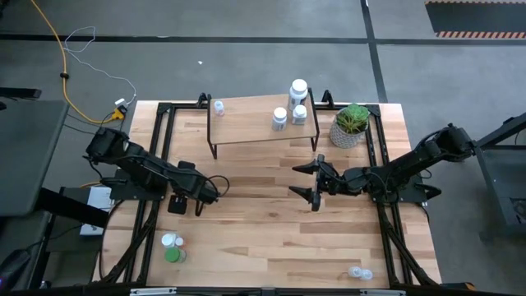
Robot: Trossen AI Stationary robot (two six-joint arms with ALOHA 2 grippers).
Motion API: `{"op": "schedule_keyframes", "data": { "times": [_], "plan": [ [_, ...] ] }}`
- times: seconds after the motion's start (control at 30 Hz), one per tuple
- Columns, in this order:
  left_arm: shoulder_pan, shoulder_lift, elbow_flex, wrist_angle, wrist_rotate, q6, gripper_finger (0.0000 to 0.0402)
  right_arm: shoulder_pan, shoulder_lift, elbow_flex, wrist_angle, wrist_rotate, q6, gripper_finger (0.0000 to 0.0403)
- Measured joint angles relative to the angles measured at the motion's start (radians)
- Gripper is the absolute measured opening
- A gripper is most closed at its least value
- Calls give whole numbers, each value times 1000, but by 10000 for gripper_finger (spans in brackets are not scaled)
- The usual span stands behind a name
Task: Pick and place medicine bottles onto shelf by color
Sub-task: Put the orange pill bottle on the shelf
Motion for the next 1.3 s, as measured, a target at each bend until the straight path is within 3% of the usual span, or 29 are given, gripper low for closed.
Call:
{"op": "schedule_keyframes", "data": {
  "times": [0.43, 0.93, 1.3],
  "plan": [
    [0, 18, 0, 16, -17, -3, 255, 0, 0, 0, 0, 1, 0, 332],
    [0, 17, 0, 14, -19, -4, 193, 0, 0, 0, 0, 7, 0, 332],
    [0, 17, 12, 10, 22, 5, 185, 0, 0, 0, 0, 5, -9, 332]
  ]
}}
